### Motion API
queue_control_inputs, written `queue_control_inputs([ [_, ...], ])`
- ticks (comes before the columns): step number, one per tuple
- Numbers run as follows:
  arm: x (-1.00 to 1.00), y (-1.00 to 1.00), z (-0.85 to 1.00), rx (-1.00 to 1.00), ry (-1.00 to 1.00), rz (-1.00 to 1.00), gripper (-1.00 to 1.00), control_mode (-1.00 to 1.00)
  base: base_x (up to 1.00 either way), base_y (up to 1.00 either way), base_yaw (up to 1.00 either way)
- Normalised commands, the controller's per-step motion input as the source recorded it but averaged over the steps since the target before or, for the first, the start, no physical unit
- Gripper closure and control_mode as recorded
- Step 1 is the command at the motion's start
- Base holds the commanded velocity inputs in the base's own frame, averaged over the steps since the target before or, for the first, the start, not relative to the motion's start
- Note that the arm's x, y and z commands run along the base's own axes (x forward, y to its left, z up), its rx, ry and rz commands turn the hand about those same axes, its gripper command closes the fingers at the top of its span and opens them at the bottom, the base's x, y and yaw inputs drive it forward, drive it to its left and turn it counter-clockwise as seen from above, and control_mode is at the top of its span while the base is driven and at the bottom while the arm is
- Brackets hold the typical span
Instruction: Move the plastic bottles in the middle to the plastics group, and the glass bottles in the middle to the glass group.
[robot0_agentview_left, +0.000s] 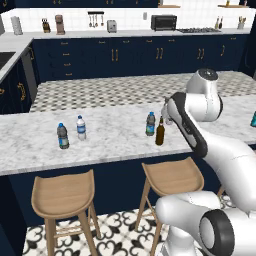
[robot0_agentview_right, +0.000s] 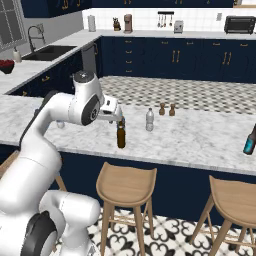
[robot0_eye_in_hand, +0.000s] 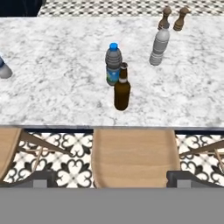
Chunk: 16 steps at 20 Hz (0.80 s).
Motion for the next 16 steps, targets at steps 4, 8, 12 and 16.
queue_control_inputs([
  [4,0.83,-0.13,0.00,-0.01,0.15,0.00,-1.00,-1.00,0.00,0.00,0.00],
  [8,0.93,0.00,0.00,-0.01,0.17,0.00,-1.00,-1.00,0.00,0.00,0.00],
  [12,0.42,0.00,-0.17,-0.01,-0.01,0.00,-1.00,-1.00,0.00,0.00,0.00],
  [16,0.04,0.00,-0.47,0.00,0.00,0.00,-1.00,-1.00,0.00,0.00,0.00],
])
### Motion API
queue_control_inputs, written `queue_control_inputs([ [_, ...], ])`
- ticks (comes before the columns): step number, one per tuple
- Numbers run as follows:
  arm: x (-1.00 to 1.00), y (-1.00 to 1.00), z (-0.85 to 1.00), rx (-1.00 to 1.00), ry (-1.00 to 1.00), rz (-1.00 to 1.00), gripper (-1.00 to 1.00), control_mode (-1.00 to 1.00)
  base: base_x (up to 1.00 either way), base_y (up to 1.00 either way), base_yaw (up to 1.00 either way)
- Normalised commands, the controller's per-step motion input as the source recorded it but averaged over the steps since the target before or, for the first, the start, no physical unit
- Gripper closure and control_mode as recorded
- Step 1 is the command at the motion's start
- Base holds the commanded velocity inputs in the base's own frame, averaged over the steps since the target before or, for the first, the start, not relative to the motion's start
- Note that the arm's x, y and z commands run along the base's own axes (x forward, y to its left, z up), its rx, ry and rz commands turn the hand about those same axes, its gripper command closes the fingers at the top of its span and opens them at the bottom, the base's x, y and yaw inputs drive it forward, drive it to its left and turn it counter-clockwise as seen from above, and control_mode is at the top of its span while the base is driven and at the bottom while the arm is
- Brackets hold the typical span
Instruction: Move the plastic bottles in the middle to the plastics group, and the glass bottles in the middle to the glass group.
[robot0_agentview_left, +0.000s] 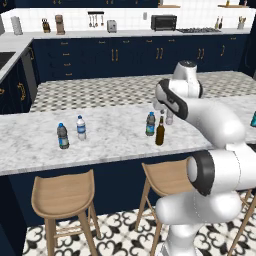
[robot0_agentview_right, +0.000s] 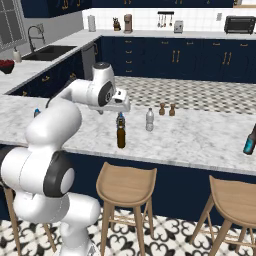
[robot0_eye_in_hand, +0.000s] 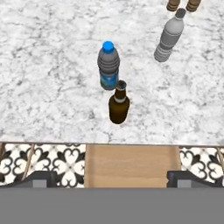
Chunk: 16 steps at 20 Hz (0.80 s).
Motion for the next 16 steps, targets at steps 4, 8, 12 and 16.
queue_control_inputs([
  [4,0.00,0.00,-0.78,0.00,0.00,0.00,-1.00,-1.00,0.00,0.00,0.00],
  [8,0.02,0.00,-0.62,0.00,-0.06,0.00,-1.00,-1.00,0.00,0.00,0.00],
  [12,0.22,0.00,-0.24,0.00,-0.10,0.00,-1.00,-1.00,0.00,0.00,0.00],
  [16,0.39,0.00,0.00,0.00,-0.04,0.00,-1.00,-1.00,0.00,0.00,0.00],
])
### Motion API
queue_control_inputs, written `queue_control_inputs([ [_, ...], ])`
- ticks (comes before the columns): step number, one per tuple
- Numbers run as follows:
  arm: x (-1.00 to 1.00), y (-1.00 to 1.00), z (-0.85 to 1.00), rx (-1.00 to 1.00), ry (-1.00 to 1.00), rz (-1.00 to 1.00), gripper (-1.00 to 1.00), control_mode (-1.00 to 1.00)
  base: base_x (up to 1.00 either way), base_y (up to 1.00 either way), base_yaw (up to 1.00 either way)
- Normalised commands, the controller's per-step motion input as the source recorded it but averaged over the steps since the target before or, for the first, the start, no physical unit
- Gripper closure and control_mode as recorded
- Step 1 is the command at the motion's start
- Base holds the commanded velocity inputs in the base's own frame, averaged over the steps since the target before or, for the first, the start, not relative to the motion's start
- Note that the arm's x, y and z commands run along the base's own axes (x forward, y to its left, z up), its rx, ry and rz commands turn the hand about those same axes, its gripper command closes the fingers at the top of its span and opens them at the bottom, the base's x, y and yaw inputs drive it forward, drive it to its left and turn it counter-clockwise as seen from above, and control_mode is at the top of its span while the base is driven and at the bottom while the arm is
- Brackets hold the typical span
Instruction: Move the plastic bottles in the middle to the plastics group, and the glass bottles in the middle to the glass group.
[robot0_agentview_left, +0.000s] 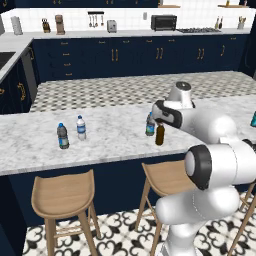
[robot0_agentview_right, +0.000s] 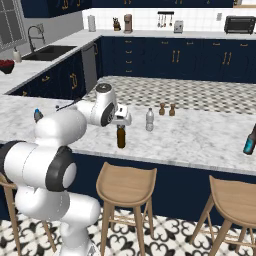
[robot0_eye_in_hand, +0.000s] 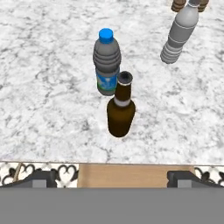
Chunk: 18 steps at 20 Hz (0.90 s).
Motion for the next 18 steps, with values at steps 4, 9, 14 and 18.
queue_control_inputs([
  [4,0.34,0.00,-0.03,0.00,-0.11,0.00,-1.00,-1.00,0.00,0.00,0.00],
  [9,0.11,0.00,-0.10,-0.01,-0.03,0.00,-1.00,-1.00,0.00,0.00,0.00],
  [14,0.00,0.00,-0.02,-0.02,0.16,0.00,-1.00,-1.00,0.00,0.00,0.00],
  [18,0.00,-0.06,-0.23,0.00,0.11,0.00,-1.00,-1.00,0.00,0.00,0.00],
])
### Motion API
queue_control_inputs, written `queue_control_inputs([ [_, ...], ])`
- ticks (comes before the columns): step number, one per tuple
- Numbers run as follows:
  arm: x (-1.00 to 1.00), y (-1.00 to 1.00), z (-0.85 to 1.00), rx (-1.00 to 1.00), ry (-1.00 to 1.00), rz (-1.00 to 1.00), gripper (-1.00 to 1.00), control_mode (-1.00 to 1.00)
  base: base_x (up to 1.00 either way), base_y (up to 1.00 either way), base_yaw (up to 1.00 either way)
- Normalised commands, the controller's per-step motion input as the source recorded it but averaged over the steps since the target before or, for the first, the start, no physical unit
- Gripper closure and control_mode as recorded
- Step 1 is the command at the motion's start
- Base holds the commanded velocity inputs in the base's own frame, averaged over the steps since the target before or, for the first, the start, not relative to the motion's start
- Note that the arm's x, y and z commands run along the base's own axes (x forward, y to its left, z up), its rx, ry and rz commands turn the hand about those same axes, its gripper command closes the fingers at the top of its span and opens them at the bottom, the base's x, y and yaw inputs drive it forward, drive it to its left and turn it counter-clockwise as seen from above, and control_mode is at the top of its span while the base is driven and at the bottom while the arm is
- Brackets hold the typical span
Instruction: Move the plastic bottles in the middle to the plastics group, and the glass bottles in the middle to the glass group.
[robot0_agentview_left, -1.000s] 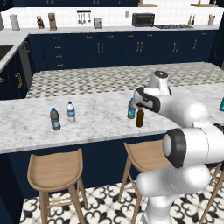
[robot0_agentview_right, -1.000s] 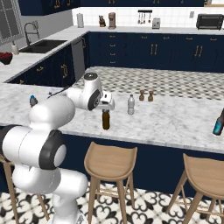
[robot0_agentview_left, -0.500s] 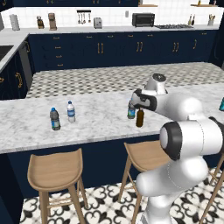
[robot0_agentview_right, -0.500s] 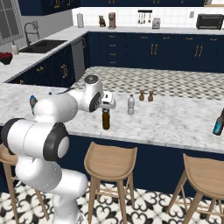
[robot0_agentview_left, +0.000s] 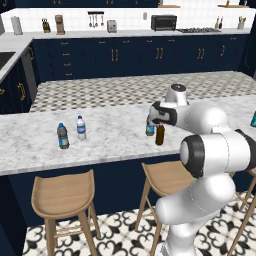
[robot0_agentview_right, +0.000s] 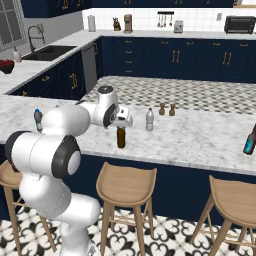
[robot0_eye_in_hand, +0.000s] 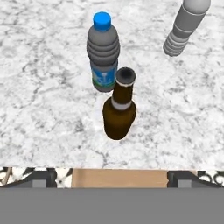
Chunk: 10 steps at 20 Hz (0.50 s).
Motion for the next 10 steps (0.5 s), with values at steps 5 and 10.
queue_control_inputs([
  [5,0.35,-0.03,-0.18,0.00,0.01,0.00,-1.00,-1.00,0.00,0.00,0.00],
  [10,0.35,0.00,-0.20,0.00,0.00,0.00,-1.00,-1.00,0.00,0.00,0.00],
])
